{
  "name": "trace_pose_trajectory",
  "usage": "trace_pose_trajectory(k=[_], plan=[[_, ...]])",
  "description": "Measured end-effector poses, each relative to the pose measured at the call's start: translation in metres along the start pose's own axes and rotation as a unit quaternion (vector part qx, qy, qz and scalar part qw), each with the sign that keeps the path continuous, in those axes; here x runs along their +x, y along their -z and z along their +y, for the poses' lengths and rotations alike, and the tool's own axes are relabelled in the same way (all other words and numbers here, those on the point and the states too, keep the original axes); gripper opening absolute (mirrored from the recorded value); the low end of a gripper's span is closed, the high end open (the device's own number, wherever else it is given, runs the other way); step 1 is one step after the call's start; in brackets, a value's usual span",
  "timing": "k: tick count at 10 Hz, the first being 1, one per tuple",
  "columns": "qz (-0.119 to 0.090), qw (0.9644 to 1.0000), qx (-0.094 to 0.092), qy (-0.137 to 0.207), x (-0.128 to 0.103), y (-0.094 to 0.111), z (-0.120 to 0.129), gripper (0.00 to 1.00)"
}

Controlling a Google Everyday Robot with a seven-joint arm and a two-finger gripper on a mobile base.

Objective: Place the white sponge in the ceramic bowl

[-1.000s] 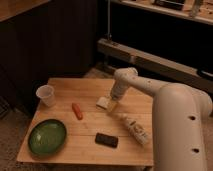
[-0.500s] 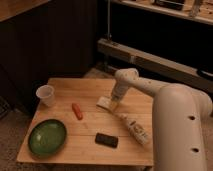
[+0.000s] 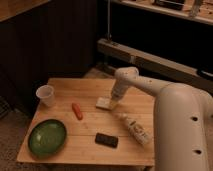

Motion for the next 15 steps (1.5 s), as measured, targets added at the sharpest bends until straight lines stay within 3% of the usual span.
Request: trace_pose_trajectory(k=[2,4,8,9,12,15], plan=[[-0.004,1.0,-0.004,0.006,-0.01,0.027,0.016,0.04],[-0.006,0.9999,-0.008,0.007,-0.013,0.041,0.019,0.04],[0.002,0.9997,-0.013,0.019,-0.021,0.047,0.049,0.04],[0.007,0.9997,-0.013,0.021,-0.022,0.05,0.074,0.04],[0.012,0.9995,-0.014,0.027,-0.027,0.066,0.076,0.04],[0.012,0.9992,-0.019,0.033,-0.026,0.065,0.094,0.04]])
